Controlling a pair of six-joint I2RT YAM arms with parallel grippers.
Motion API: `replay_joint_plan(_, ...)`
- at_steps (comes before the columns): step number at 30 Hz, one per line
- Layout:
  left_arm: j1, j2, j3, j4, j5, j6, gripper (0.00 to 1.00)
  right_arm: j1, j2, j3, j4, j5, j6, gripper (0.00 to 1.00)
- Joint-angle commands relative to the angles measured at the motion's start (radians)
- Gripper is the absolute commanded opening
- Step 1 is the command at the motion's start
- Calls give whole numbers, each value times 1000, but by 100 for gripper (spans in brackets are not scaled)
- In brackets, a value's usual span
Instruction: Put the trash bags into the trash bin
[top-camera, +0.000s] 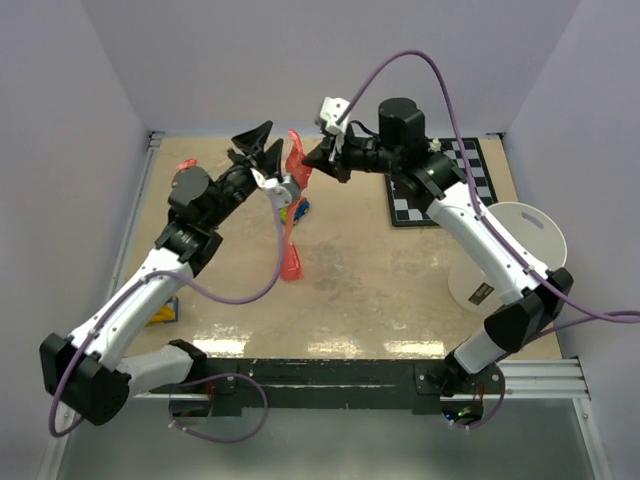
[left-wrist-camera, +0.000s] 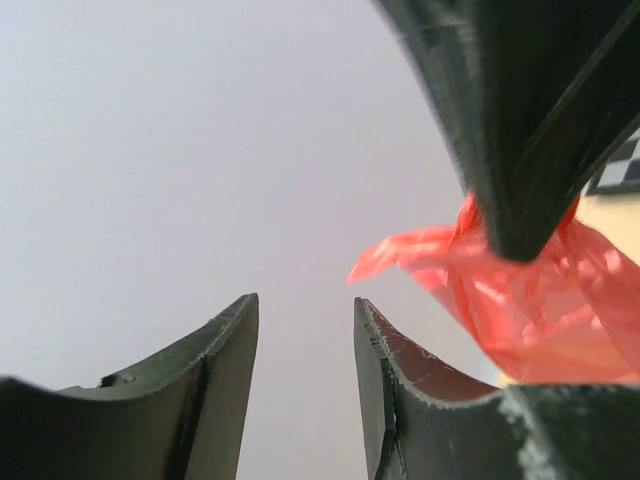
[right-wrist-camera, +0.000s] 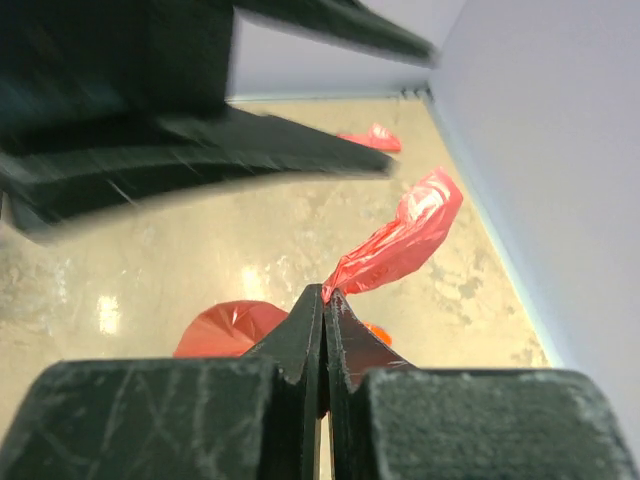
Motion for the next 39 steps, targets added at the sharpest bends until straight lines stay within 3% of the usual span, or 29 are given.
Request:
replay_joint_plan(1, 3, -182, 26, -167, 88, -280, 47, -47, -156, -212, 295, -116, 77, 1)
replay_joint_plan(3, 3, -225, 20, -242, 93, -357, 41, -47, -197, -276, 371, -117, 102, 3)
replay_joint_plan(6, 3, -248, 31, -348, 121, -446, 26, -47, -179, -258, 346, -177, 118, 7)
replay_joint_plan(9, 3, -216, 69, -449, 228, -501, 21, -47, -187, -273, 368, -185, 114, 8)
replay_joint_plan(18, 5, -104, 137, -393, 329, -632, 24, -46, -184, -250, 292, -211, 26, 8)
replay_joint_plan(25, 14, -63, 172, -315, 345, -742, 40, -44, -181, -241, 235, -205, -40, 8)
replay_joint_plan(39, 32, 19, 246, -368, 470, -752, 34, -27, -182, -225, 204, -189, -116, 9)
